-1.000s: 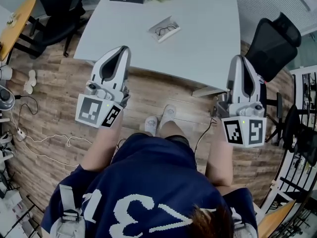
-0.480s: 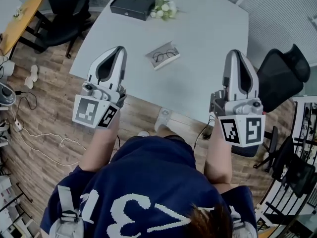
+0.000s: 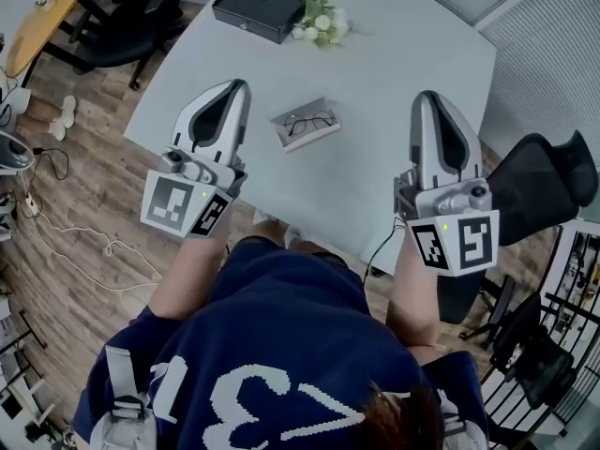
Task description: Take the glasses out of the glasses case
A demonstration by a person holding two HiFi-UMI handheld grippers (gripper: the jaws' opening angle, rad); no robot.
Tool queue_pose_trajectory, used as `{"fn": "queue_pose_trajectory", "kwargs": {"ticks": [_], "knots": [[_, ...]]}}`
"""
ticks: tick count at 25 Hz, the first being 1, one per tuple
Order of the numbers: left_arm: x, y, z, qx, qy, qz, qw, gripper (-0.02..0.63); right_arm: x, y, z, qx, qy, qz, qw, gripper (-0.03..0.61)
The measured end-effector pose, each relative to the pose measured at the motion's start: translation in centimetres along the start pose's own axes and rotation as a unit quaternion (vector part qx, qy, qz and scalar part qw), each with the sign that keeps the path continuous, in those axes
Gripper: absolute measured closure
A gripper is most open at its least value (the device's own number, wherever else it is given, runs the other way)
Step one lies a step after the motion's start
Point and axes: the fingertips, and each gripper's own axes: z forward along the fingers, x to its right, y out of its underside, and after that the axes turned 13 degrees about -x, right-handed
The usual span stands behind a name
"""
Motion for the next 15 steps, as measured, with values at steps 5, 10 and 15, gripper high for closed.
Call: {"fn": "queue_pose_trajectory", "kwargs": {"ticks": [5, 10, 15], "knots": [[-0.9, 0.7, 2.6, -0.012, 0.012, -0.003, 0.9998, 0.600, 0.4, 2.1, 2.7, -0.040, -0.020, 0.002, 0.999, 0.549], [-2.5, 1.9, 5.6, -0.022, 0.030, -0.006, 0.9993, 0.598, 1.0, 5.6, 6.1, -0.093, -0.030, -0.004, 0.995, 0.548], [-4.2, 3.5, 7.5, -0.037, 0.042, -0.010, 0.9984, 0.600, -0.1, 11.5, 9.8, -0.187, -0.070, -0.026, 0.980, 0.485]]}}
